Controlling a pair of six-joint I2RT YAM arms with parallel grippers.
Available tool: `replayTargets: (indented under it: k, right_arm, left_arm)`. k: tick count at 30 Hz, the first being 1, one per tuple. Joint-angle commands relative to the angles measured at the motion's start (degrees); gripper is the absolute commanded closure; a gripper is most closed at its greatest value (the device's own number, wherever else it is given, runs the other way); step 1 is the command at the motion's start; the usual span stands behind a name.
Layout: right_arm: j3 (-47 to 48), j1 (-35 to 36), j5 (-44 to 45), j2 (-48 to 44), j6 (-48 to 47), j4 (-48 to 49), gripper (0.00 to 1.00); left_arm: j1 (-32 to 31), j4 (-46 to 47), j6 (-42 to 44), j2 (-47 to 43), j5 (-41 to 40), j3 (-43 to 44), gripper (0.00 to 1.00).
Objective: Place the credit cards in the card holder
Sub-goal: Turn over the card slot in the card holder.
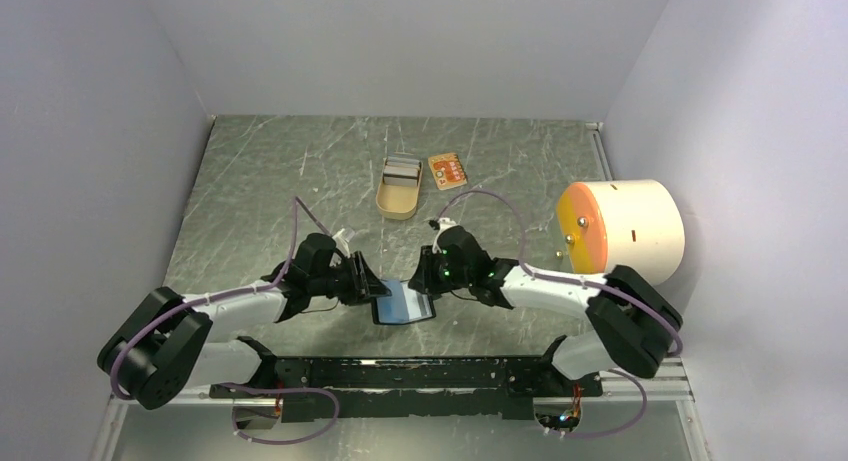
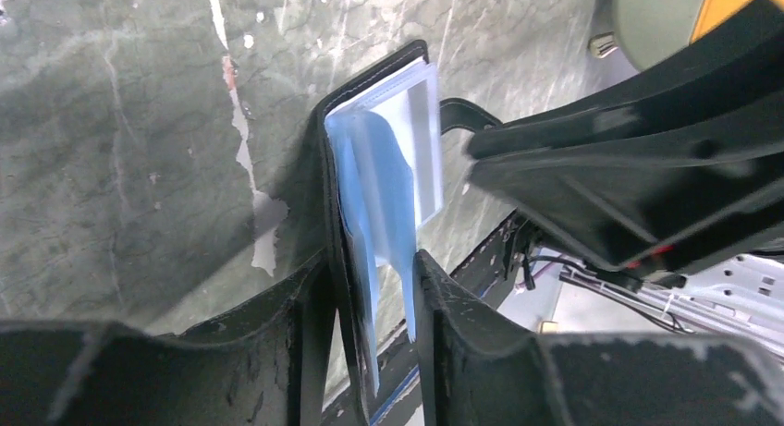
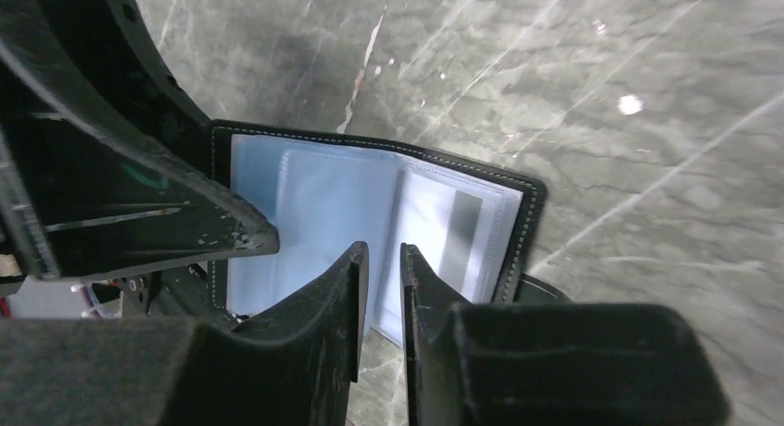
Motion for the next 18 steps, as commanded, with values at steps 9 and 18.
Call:
replayTargets:
  k: [9, 18]
  right_arm:
    - [2.0, 5.0, -5.7, 11.3, 4.5, 11.2, 0.80]
    - [3.3, 5.5, -3.6, 12.5, 3.5, 9.0, 0.74]
  left_arm:
    - [-0.2, 2.6, -2.0, -3.5, 0.6, -0.4, 0.55]
    - [-0.2, -3.0, 1.3, -0.7, -1.9, 1.8, 0.63]
